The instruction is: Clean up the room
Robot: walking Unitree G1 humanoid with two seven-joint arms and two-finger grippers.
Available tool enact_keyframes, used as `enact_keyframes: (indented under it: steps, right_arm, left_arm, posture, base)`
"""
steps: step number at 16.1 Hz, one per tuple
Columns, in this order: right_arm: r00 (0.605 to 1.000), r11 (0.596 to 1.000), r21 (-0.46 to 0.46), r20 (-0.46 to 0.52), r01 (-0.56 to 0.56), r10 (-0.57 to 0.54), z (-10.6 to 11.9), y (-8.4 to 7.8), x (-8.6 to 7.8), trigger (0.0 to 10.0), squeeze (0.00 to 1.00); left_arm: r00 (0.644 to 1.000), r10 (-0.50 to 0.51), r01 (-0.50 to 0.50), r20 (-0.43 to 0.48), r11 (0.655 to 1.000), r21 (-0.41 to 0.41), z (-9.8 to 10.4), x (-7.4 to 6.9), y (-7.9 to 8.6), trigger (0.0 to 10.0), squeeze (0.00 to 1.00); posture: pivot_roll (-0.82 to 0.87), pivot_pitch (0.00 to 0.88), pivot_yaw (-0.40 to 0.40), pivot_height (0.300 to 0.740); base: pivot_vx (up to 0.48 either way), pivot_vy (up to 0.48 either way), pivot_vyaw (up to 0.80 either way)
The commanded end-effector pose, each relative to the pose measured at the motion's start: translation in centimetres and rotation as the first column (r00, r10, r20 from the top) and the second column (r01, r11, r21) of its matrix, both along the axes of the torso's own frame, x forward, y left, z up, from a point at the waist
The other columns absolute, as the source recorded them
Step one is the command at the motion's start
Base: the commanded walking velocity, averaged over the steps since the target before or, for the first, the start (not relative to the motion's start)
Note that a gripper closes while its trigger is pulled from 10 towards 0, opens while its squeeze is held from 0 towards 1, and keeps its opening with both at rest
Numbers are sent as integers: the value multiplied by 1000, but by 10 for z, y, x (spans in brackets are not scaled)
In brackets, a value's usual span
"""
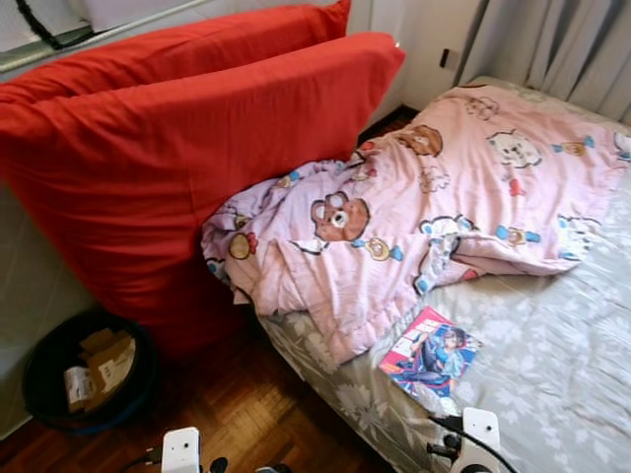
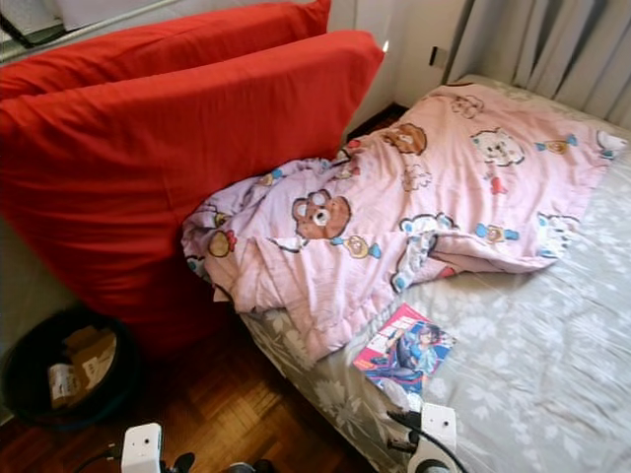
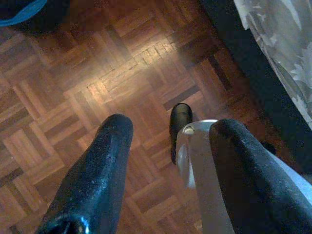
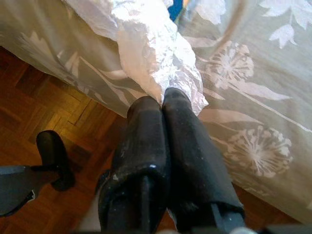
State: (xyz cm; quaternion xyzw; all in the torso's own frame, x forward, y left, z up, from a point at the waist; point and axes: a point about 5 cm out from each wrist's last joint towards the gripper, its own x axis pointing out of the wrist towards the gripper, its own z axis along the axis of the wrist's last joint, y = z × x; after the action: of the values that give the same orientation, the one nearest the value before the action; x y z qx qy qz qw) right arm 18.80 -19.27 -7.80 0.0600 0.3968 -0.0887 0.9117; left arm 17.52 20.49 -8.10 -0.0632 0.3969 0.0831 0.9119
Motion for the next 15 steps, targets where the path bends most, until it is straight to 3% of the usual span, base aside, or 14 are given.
enact_keyframes:
  steps: [1,15]
  right_arm:
    - [1000,1000,7,-21,-4,4,-3,2,-4,10000,0]
    - [1000,1000,16,-19,0,0,-3,4,-4,10000,0]
  left_arm:
    - [999,-6,7,-35,1000,7,-4,-8,1,10000,0]
    - [1000,-22,22,-5,1000,12,-1,-2,-2,10000,0]
  posture:
    - [11,170,13,740]
    - [13,172,16,740]
  base:
    - [0,0,0]
    - [0,58,0]
